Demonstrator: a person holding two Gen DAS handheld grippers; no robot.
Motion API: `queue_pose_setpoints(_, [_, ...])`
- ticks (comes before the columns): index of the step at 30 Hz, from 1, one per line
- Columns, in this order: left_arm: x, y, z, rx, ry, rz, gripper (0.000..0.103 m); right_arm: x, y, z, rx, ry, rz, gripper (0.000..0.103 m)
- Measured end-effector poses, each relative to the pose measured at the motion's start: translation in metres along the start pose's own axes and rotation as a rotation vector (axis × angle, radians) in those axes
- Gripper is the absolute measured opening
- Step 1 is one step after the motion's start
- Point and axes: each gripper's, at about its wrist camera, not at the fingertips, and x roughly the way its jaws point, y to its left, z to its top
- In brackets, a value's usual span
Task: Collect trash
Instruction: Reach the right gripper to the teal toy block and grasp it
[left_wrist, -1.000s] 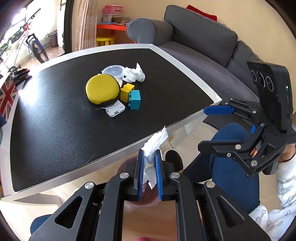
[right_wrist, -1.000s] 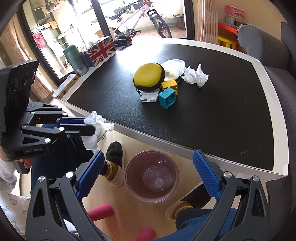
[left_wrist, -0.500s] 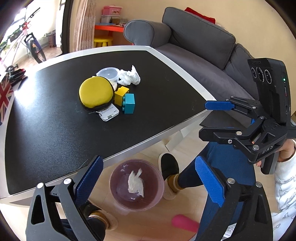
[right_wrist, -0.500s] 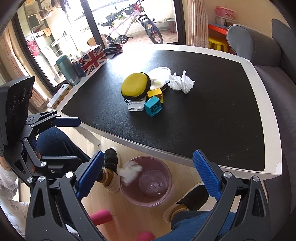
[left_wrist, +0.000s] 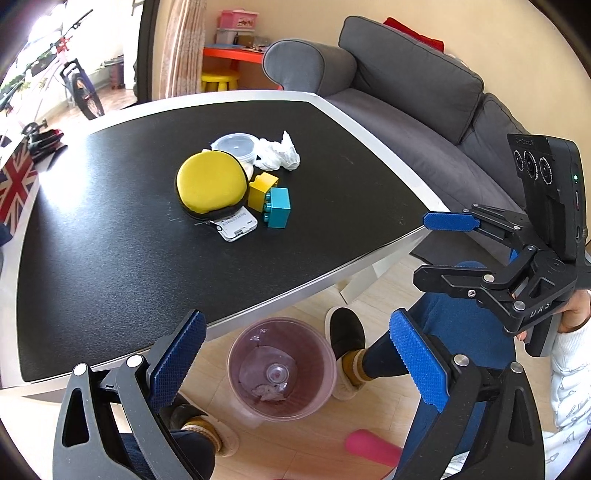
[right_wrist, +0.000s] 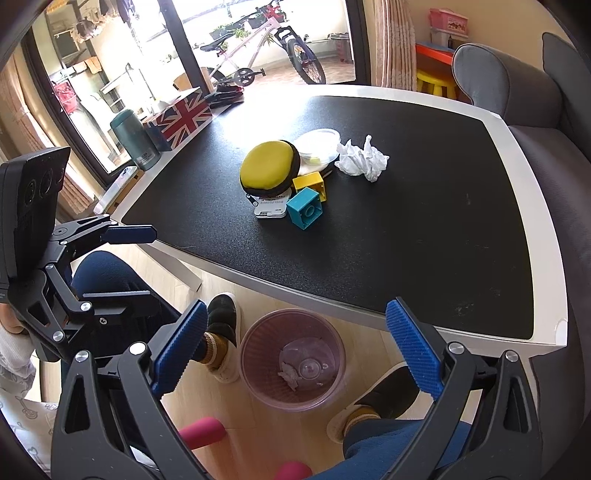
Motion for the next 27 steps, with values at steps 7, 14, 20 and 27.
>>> queue_pose_setpoints(7, [-0.004,0.006,0.002,-0.004,-0.015,0.013,0.096,0.005,0.0,0.004,-0.011,0.003,0.008,0.096])
queue_pose_setpoints(14, [-0.007,0.017,0.007,-0.018,-0.027,0.026,0.096,0.013,0.002,0.018,-0.04,0.002,0.015,0.096])
queue_pose_setpoints(20, [-0.014,0.024,0.013,-0.022,-0.047,0.03,0.096,0.027,0.005,0.037,-0.089,0.003,0.024,0.096])
queue_pose_setpoints(27, [-0.018,0.033,0.014,-0.033,-0.056,0.031,0.096,0.055,0.006,0.059,-0.141,0.042,0.033,0.096])
